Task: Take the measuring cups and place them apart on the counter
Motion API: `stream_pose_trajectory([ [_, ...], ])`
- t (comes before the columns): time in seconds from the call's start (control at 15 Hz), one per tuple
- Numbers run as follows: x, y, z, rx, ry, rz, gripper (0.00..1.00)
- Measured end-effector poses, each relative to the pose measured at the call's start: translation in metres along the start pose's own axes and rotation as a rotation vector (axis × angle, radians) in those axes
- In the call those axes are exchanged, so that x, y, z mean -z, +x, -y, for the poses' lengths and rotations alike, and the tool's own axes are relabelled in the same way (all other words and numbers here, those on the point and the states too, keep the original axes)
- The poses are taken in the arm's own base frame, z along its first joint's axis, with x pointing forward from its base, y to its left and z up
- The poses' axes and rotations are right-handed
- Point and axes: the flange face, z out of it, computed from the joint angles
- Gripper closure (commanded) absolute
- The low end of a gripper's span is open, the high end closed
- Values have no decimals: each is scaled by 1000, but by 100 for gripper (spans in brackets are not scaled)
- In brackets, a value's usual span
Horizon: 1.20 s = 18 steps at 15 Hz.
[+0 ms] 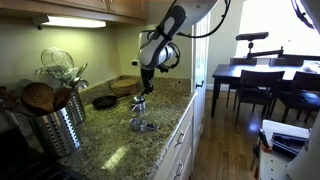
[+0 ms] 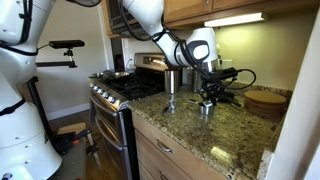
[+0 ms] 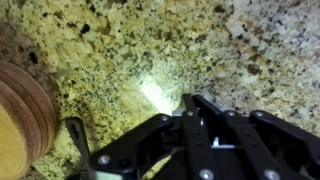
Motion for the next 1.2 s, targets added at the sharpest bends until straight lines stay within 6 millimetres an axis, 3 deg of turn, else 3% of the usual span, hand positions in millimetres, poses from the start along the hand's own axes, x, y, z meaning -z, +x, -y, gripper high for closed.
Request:
stream_pose_trajectory([
  [0.27,4,-1,2,-3,0,1,93],
  [0.67,29,-5,4,-33,-19,-2,93],
  [1.2,51,-15,26,-87,-9,7,93],
])
